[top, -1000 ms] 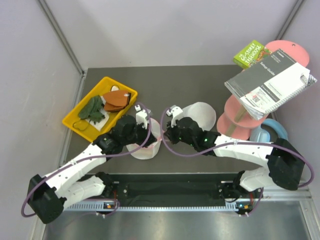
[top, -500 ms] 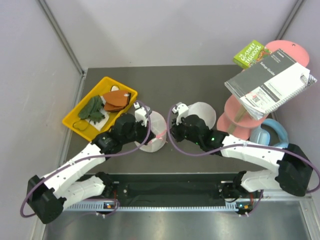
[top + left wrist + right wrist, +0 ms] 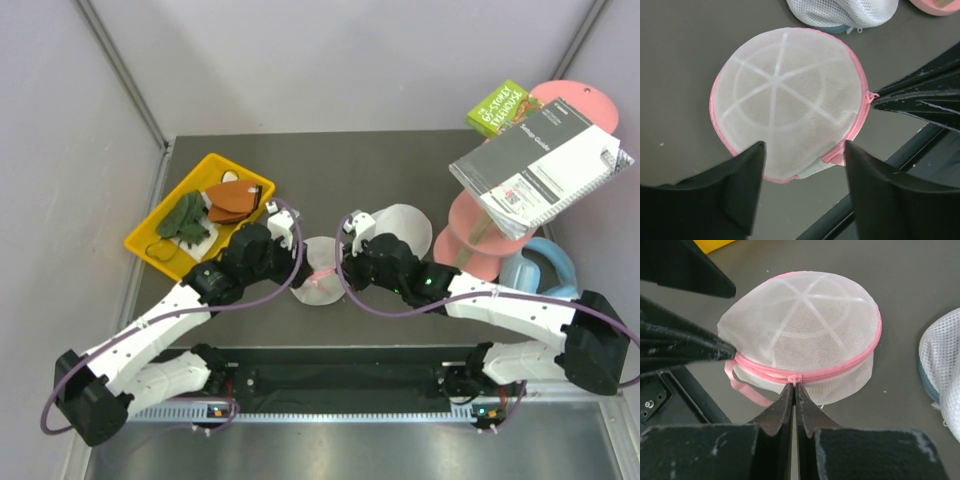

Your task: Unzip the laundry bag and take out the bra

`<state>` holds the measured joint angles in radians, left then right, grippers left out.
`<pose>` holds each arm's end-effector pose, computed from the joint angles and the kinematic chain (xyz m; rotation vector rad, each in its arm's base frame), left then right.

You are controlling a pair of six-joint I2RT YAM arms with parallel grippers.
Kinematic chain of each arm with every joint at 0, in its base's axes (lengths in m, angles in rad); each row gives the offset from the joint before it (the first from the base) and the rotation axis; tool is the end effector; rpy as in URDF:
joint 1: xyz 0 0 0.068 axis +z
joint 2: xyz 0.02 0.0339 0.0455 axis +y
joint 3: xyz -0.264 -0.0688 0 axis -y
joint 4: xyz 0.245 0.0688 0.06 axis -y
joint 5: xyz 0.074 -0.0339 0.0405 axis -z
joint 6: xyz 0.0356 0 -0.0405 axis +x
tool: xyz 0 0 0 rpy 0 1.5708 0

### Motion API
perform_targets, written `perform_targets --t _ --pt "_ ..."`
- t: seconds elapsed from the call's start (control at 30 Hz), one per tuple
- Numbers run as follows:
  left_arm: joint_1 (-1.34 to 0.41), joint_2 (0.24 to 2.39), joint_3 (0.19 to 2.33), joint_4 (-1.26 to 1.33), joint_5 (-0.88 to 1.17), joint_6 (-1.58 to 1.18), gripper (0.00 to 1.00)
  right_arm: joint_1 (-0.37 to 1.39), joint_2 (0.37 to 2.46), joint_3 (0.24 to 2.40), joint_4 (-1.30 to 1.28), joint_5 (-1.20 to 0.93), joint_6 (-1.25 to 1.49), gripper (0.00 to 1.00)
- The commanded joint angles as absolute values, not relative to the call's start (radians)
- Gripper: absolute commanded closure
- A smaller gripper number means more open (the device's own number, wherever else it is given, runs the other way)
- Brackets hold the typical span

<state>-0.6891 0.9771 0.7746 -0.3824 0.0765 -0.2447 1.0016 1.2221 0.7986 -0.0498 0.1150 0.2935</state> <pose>0.1647 -0.1392 0.2814 0.5337 2.1550 -0.6125 0.1517 0.2296 0.2658 -0.6622 2.0057 0.6816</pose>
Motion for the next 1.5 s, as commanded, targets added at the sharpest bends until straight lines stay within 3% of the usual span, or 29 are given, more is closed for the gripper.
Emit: perform_targets --t 0.0,0.17,0.4,1.0,1.13,1.23,1.27,1.47 --pt "-0.686 0.931 0.813 -0.345 0.127 -0.224 0.22 1.014 1.239 0.801 0.023 0.077 0.331 1.0" --pt "-0.686 0.917 0.789 -0.212 0.292 -0.233 0.2 1.015 1.241 0.808 0.028 0.075 0.33 1.0" --pt "-0.686 0.991 0.776 -0.201 0.336 -0.236 0.25 1.014 1.223 0.802 0.031 0.077 0.334 1.0" --pt "-0.686 1.066 0.729 -0.15 0.351 -0.261 0.51 1.014 1.218 0.802 0.046 0.077 0.339 1.0" --pt "-0.686 1.072 0.721 -0.15 0.351 -0.264 0.69 1.014 1.215 0.799 0.049 0.077 0.344 1.0" --pt "-0.687 1.077 0.719 -0.153 0.35 -0.265 0.89 1.014 1.215 0.799 0.043 0.086 0.341 1.0" --pt "-0.686 1.077 0.719 -0.156 0.348 -0.264 1.0 1.014 1.215 0.801 0.038 0.089 0.338 1.0" --pt "-0.687 1.065 0.719 -0.172 0.336 -0.256 1.0 0.994 1.209 0.796 0.015 0.115 0.334 1.0"
